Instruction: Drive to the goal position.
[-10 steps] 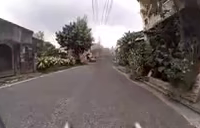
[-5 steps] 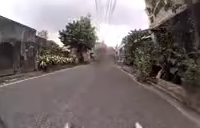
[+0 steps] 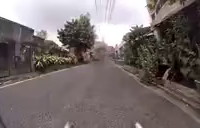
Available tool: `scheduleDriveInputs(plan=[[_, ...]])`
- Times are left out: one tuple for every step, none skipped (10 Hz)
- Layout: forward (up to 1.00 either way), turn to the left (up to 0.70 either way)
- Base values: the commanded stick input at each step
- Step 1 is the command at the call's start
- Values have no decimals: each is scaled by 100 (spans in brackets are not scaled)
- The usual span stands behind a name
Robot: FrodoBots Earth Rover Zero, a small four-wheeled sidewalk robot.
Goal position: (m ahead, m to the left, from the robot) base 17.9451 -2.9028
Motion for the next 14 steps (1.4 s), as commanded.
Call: scheduleDriveInputs(plan=[[70, 0], [70, 0], [70, 0], [70, 0], [70, 0], [70, -1], [70, 0], [70, -1], [70, 0], [70, 0], [70, -1], [70, -1], [70, 0], [70, 0]])
